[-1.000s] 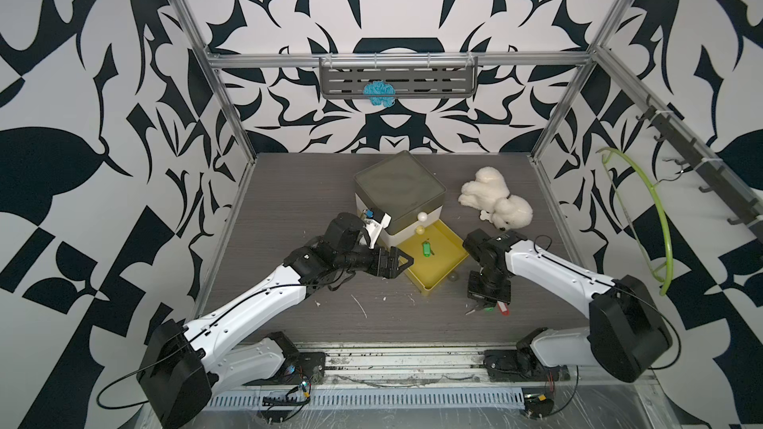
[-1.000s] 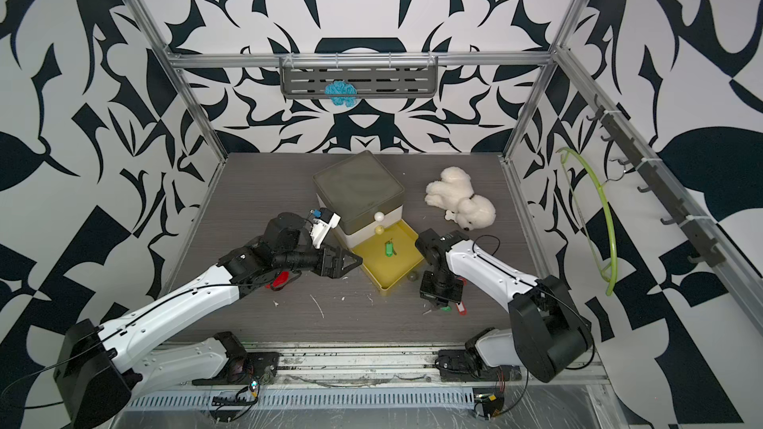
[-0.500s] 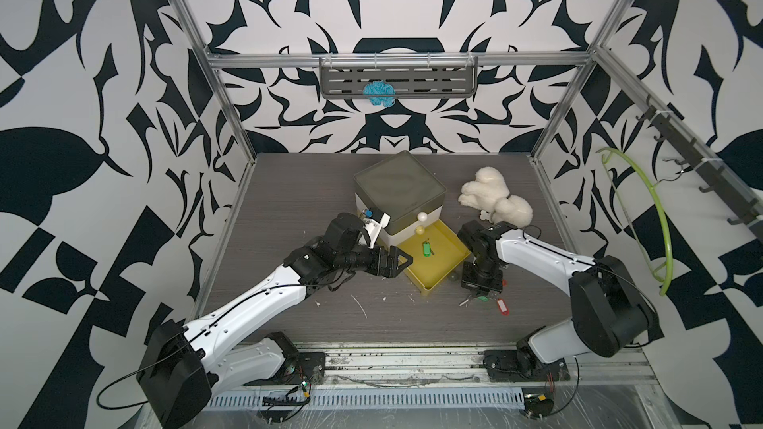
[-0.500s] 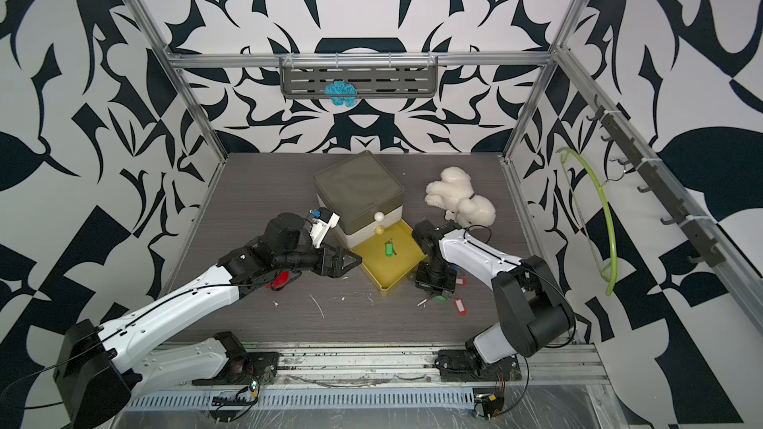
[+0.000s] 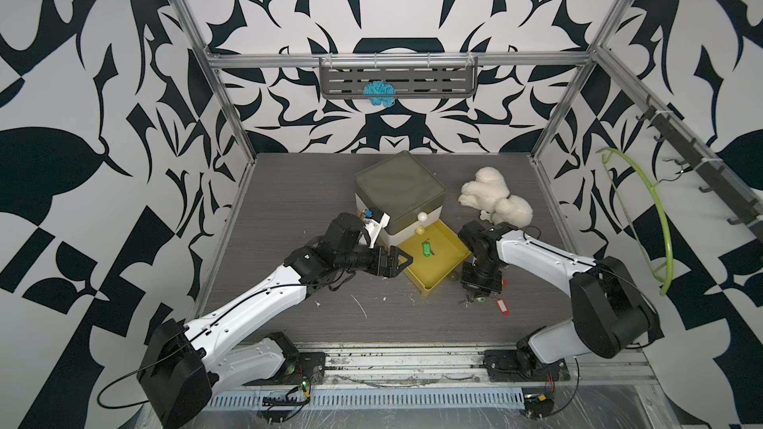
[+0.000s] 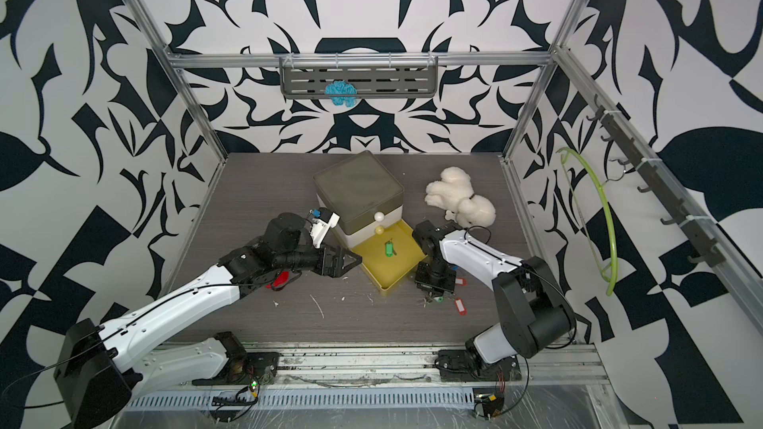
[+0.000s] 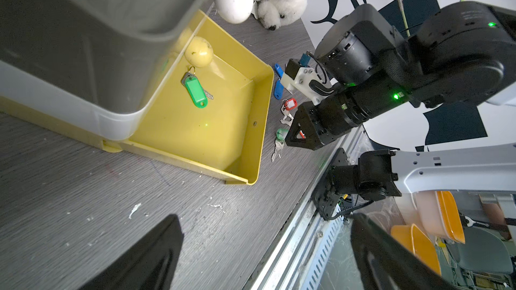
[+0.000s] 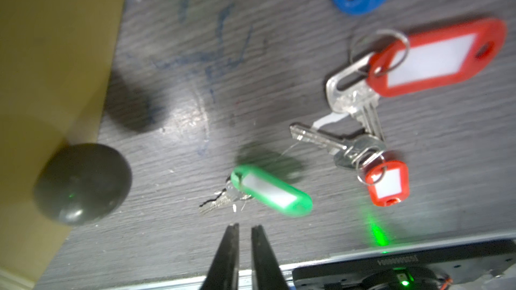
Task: Take the keys out of the drawer
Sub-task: Place the key at the center of the board.
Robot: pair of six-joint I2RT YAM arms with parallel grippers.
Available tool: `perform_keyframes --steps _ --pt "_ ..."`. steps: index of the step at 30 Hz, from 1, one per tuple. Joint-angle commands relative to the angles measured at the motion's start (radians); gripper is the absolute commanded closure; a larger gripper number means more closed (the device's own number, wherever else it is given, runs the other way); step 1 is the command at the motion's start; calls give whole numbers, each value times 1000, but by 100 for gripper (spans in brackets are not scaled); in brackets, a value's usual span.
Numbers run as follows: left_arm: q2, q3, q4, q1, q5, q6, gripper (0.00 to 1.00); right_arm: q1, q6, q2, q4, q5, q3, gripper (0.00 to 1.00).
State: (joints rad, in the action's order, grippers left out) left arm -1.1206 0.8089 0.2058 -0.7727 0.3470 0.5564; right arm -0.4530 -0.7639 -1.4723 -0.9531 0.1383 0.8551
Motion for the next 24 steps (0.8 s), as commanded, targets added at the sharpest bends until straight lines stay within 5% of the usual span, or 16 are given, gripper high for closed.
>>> perform_keyframes --steps 1,12,24 --pt "9 2 -5 -2 -20 0 1 4 -20 60 -50 3 -1 78" --pt "3 56 -5 -2 -76 -56 1 5 -52 274 -92 -24 99 70" --pt "110 17 22 -2 -159 -143 1 1 -48 414 487 -30 -67 61"
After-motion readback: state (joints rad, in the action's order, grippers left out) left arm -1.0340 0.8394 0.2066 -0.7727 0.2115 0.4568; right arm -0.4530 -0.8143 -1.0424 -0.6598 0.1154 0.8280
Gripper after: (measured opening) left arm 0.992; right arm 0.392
